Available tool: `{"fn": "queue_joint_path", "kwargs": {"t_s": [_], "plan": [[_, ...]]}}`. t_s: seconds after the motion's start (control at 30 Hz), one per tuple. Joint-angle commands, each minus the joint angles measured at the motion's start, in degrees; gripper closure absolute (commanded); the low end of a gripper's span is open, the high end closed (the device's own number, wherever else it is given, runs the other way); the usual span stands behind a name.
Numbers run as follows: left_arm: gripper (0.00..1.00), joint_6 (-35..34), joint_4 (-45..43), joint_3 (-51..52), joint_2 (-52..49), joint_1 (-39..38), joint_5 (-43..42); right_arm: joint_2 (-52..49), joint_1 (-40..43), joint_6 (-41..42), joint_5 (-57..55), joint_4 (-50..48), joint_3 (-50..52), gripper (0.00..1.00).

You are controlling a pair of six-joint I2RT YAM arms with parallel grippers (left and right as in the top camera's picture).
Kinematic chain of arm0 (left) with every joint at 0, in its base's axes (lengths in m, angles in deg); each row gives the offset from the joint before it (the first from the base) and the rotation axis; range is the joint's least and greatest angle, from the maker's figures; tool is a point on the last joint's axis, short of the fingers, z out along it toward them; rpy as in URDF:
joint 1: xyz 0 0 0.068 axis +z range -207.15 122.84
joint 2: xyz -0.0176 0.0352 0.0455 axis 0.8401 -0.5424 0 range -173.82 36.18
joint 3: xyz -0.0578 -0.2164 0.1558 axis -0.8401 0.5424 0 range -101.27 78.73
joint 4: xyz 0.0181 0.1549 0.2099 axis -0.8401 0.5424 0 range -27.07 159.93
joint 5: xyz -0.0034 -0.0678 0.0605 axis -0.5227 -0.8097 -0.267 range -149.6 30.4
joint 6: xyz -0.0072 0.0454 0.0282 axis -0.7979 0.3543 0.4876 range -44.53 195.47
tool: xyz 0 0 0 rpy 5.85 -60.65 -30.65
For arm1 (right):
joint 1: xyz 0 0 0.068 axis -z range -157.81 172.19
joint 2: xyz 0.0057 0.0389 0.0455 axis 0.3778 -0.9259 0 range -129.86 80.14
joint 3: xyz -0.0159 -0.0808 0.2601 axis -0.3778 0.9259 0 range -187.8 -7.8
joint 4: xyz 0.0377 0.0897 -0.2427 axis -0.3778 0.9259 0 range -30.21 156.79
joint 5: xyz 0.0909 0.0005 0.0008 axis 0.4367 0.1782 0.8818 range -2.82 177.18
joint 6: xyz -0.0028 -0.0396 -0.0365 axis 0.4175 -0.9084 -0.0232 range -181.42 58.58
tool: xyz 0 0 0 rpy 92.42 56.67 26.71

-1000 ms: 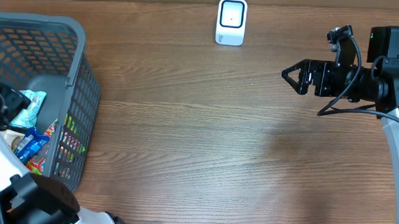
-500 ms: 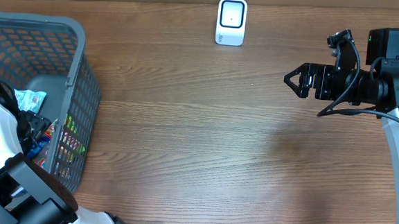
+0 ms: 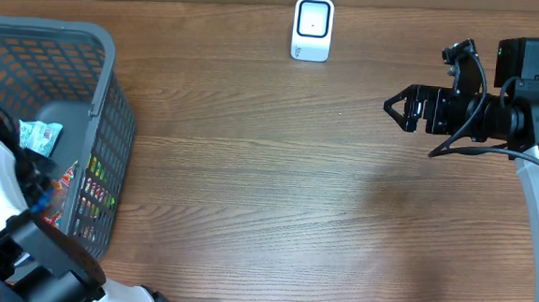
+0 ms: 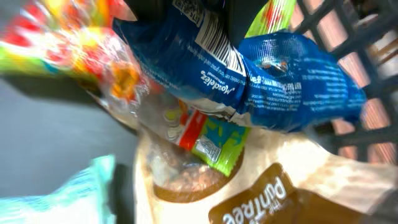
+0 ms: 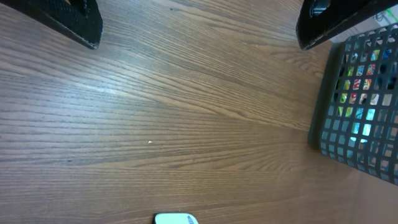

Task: Scan the item barcode
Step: 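Reach the left gripper into the basket and grasp the blue bar, then carry the blue bar out and drop it on the table centre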

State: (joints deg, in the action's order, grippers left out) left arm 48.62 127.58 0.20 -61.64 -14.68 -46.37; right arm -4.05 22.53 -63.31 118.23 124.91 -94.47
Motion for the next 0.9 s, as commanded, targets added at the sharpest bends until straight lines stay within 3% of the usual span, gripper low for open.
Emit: {"fn": "queue_joint_path", "kwargs": {"t_s": [0.0,0.17,0.27,0.43,0.47,0.57,0.87], "plan": [[0.96,4.4,6.2,-17.0,0.5,-0.6,-6.5,-0.1,-0.2,0.0,-0.3,-0.5,-1.5,0.0],[0.96,12.4,18.1,-42.1,0.5,-5.4,-19.0,-0.1,-0.2,0.0,-0.3,-0.5,-1.5,0.0],[0.96,19.2,21.1,-52.6,0.5,-15.0,-26.9,-0.1,-0.2,0.0,-0.3,-0.5,-1.5,0.0],[0.96,20.7,21.2,-53.5,-0.4,-35.3,-24.7,-0.1,-0.2,0.0,-0.3,-0.5,-1.5,0.0],[0.96,20.4,21.3,-53.4,-2.0,-43.0,-20.2,-0.1,-0.2,0.0,-0.3,-0.5,-1.5,0.0],[0.95,17.6,22.6,-53.1,-5.8,-53.1,-12.9,-0.1,-0.2,0.0,-0.4,-0.5,-1.5,0.0],[0.96,6.8,26.2,-52.9,-27.6,-69.8,-11.7,-0.1,-0.2,0.0,-0.5,-1.3,-1.5,0.0]]}}
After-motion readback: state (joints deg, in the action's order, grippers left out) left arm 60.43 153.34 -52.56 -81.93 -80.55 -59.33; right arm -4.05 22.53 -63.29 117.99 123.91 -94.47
